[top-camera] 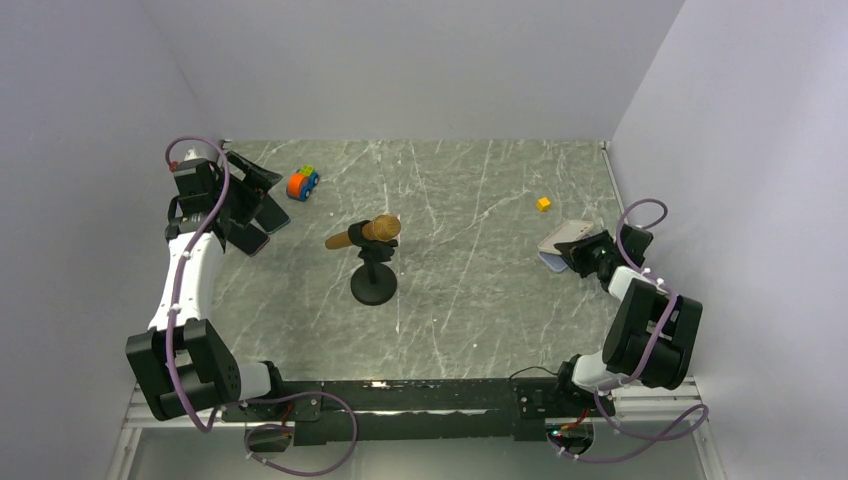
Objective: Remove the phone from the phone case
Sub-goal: Place the phone case at the center of the board.
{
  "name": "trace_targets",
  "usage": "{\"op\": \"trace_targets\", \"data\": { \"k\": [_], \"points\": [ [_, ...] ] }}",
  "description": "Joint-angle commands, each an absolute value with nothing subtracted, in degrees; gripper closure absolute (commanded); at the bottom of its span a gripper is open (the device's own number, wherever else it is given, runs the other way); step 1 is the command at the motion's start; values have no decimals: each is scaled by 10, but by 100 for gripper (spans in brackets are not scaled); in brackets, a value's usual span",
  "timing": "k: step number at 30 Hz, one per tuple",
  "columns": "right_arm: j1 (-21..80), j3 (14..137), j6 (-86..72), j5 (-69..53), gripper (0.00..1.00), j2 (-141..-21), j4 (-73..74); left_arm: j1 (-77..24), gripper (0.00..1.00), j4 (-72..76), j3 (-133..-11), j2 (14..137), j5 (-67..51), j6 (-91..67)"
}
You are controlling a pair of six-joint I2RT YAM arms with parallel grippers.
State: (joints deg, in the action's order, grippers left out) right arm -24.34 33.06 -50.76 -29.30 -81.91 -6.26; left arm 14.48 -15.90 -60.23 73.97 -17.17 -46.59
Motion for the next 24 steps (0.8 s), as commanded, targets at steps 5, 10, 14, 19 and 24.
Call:
{"op": "trace_targets", "data": {
  "k": [5, 10, 14, 19, 24],
  "points": [
    [-246, 309, -507, -281, 75, -802, -83, 146, 8, -138, -603, 727, -185, -457],
    [-246, 312, -483, -260, 43, -774, -38, 146, 7, -142, -606, 724, -179, -452],
    [-246, 327, -443, -238, 17, -739, 50, 146, 7, -142, -607, 725, -178, -449],
    [-245, 352, -380, -184, 6, -645, 170, 140, 6, -141, -614, 722, -177, -435],
    [-149, 436, -276, -88, 1, -572, 260, 107, 6, -134, -628, 700, -167, -397]
  ]
}}
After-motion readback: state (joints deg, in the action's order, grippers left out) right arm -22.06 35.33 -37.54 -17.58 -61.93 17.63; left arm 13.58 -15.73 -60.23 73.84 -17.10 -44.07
